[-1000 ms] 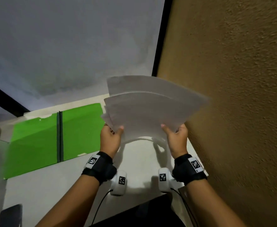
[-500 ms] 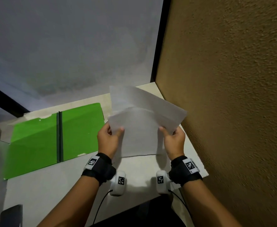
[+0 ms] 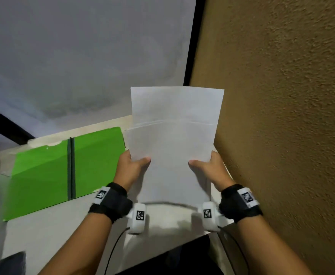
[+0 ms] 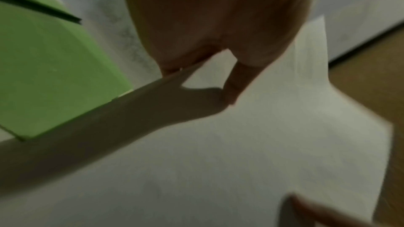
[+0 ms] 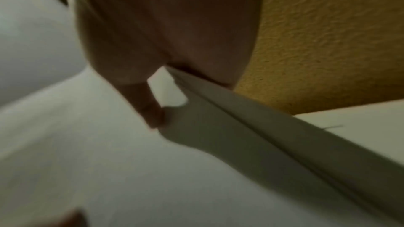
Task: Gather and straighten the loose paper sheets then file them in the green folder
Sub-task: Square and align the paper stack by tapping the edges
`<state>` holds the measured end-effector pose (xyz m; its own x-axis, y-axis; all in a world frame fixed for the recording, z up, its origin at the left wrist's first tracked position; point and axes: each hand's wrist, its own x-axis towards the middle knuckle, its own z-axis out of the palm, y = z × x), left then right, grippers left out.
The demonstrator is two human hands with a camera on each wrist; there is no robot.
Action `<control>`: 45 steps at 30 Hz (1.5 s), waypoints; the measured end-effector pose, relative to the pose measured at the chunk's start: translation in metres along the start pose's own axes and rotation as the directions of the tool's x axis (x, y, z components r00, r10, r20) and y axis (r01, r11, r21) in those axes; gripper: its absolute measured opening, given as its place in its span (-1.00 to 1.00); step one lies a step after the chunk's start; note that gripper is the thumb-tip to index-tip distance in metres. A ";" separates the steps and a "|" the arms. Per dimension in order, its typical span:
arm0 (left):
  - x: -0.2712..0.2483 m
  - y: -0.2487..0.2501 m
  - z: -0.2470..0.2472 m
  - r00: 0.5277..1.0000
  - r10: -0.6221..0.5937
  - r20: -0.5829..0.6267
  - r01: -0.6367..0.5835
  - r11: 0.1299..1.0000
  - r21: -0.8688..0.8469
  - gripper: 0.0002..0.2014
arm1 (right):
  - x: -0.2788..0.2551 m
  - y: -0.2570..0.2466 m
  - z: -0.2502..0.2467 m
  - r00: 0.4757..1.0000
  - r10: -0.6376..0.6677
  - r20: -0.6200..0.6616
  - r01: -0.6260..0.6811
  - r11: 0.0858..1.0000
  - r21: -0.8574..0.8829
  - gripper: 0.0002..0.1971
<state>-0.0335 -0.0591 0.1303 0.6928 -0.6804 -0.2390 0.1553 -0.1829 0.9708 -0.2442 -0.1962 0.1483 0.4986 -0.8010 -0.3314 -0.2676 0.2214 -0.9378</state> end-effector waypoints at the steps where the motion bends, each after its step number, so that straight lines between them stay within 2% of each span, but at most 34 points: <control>1: -0.002 -0.002 0.005 0.997 0.060 -0.053 -0.058 0.998 0.035 -0.76 | -0.003 0.003 0.008 0.995 -0.056 -0.087 0.053 0.998 -0.033 -0.77; 3: -0.006 -0.004 0.013 0.985 0.111 -0.128 -0.110 0.994 0.012 -0.83 | -0.008 0.007 0.022 0.967 -0.133 -0.215 0.141 0.990 0.019 -0.77; 6: -0.009 -0.006 0.016 0.984 0.084 -0.160 -0.094 0.994 -0.053 -0.78 | -0.011 0.012 0.028 0.947 -0.125 -0.295 0.167 0.979 0.119 -0.68; 10: -0.006 -0.027 0.002 0.990 -0.016 -0.138 0.014 1.000 -0.017 -0.59 | -0.013 0.016 0.023 0.960 -0.050 -0.274 0.097 0.983 0.158 -0.60; 13: -0.012 -0.038 -0.001 0.993 -0.077 -0.091 0.081 0.996 0.041 -0.66 | -0.020 0.017 0.025 0.980 0.005 -0.200 0.031 0.984 0.175 -0.62; 15: -0.019 -0.036 0.002 0.992 -0.077 -0.099 0.080 0.996 0.025 -0.74 | -0.023 0.019 0.027 0.980 -0.005 -0.199 0.039 0.985 0.168 -0.61; 18: -0.022 -0.031 0.005 0.989 0.008 -0.149 -0.001 0.999 0.048 -0.74 | -0.022 0.022 0.031 0.958 -0.065 -0.279 0.112 0.982 0.153 -0.61; 22: -0.024 -0.019 0.013 0.965 0.109 -0.240 -0.113 0.994 -0.002 -0.73 | -0.026 0.020 0.044 0.900 -0.162 -0.405 0.243 0.957 0.157 -0.62; 24: -0.026 -0.017 0.017 0.963 0.115 -0.244 -0.122 0.992 -0.015 -0.70 | -0.028 0.020 0.048 0.885 -0.187 -0.427 0.268 0.954 0.137 -0.58; 26: -0.023 -0.030 0.012 0.973 0.056 -0.223 -0.060 0.998 -0.008 -0.58 | -0.026 0.025 0.045 0.907 -0.136 -0.398 0.211 0.966 0.152 -0.50; 28: -0.019 -0.049 0.002 0.981 -0.035 -0.191 0.037 0.999 0.008 -0.51 | -0.021 0.035 0.037 0.942 -0.036 -0.332 0.098 0.980 0.172 -0.46; 31: -0.020 -0.063 -0.002 0.980 -0.127 -0.151 0.132 0.991 0.020 -0.59 | -0.019 0.047 0.029 0.971 0.068 -0.229 -0.030 0.986 0.165 -0.65; 34: -0.024 -0.056 0.003 0.989 -0.069 -0.129 0.073 0.997 0.026 -0.75 | -0.022 0.043 0.032 0.979 0.038 -0.203 0.004 0.979 0.205 -0.78; 36: -0.023 -0.049 0.005 0.989 0.010 -0.146 -0.006 1.000 0.024 -0.74 | -0.023 0.036 0.033 0.971 -0.005 -0.237 0.066 0.966 0.248 -0.80; 38: -0.022 -0.042 0.006 0.985 0.062 -0.160 -0.059 0.998 0.029 -0.71 | -0.023 0.031 0.031 0.963 -0.038 -0.266 0.106 0.964 0.246 -0.75; 41: -0.018 -0.050 0.000 0.992 -0.001 -0.127 -0.002 1.000 -0.028 -0.66 | -0.022 0.034 0.026 0.968 -0.018 -0.251 0.069 0.978 0.195 -0.68; 44: -0.022 -0.061 -0.005 0.997 -0.056 -0.044 0.058 0.997 0.050 -0.90 | -0.019 0.043 0.021 0.981 0.037 -0.191 -0.006 0.987 0.163 -0.79; 45: -0.024 -0.062 -0.005 0.998 -0.051 -0.032 0.053 0.996 0.071 -0.90 | -0.018 0.044 0.019 0.984 0.026 -0.176 -0.001 0.990 0.139 -0.79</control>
<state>-0.0562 -0.0278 0.0761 0.7063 -0.6470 -0.2872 0.1416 -0.2684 0.9528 -0.2490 -0.1611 0.1109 0.3391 -0.8803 -0.3319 -0.1505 0.2975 -0.9428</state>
